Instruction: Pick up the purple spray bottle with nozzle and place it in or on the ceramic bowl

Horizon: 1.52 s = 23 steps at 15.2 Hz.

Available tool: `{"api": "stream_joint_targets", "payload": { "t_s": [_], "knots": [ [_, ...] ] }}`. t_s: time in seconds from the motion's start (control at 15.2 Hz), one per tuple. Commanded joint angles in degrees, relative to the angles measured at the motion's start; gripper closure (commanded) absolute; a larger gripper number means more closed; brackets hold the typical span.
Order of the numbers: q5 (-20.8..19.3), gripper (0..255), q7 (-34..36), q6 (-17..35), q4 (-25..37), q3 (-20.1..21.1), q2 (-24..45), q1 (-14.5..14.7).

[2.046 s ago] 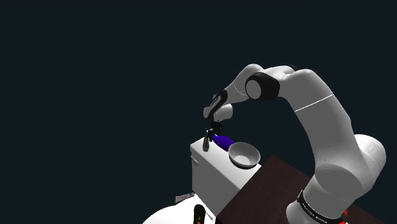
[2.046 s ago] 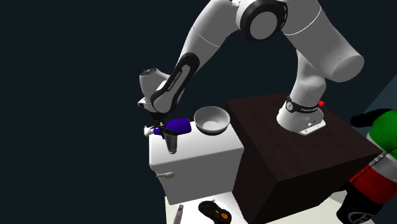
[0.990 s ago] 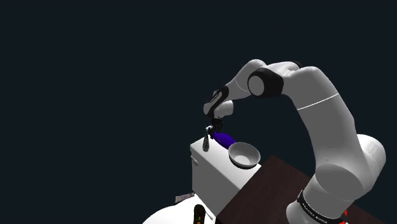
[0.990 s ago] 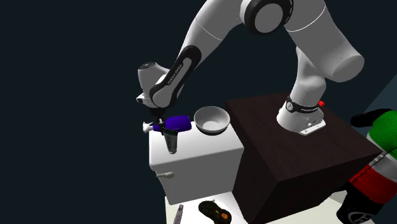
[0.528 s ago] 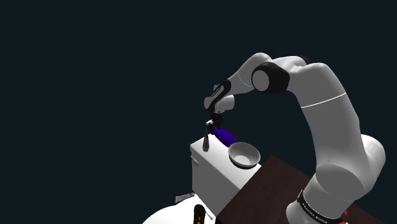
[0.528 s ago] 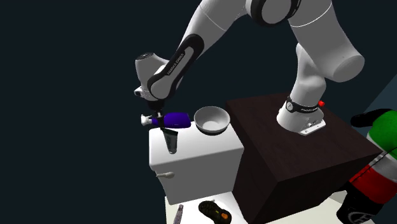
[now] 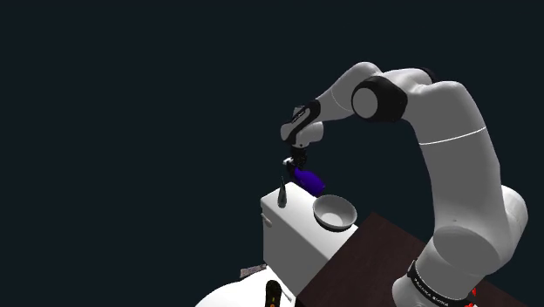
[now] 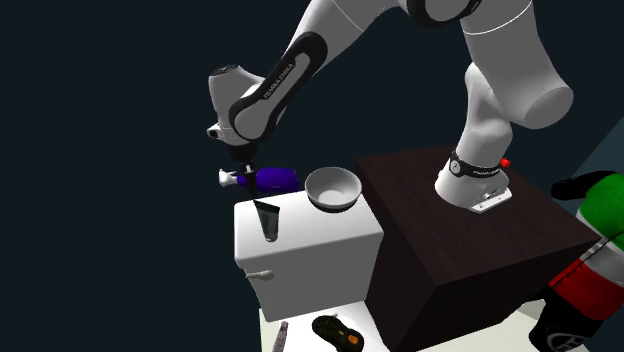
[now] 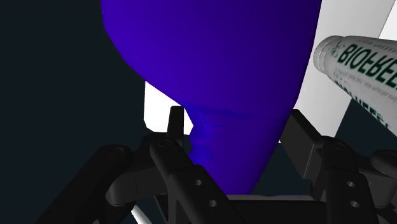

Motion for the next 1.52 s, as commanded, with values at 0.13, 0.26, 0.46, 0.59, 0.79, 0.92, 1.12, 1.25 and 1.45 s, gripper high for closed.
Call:
{"api": "stream_joint_targets", "payload": {
  "t_s": [0.13, 0.26, 0.46, 0.59, 0.79, 0.92, 1.12, 1.25, 1.45],
  "knots": [
    [-0.53, 255, 0.4, -1.96, -0.22, -0.42, -2.2, 0.28],
    [-0.81, 255, 0.61, -2.98, -0.27, -0.62, -3.28, 0.41],
    [-1.22, 255, 0.93, -4.55, -0.25, -0.91, -4.85, 0.6],
    [-1.32, 255, 0.72, -3.25, -3.63, -1.07, -6.93, 0.85],
    [-1.64, 255, 0.15, 0.61, -13.12, -1.53, -12.61, 1.46],
    [-1.94, 255, -0.13, 2.94, -19.03, -1.88, -16.24, 1.81],
    [-2.61, 255, -0.37, 6.12, -27.41, -2.44, -21.54, 2.25],
    [-3.24, 255, -0.39, 8.05, -32.75, -2.86, -25.04, 2.47],
    [-4.54, 255, -0.18, 10.64, -40.45, -3.54, -30.32, 2.66]
  ]
}}
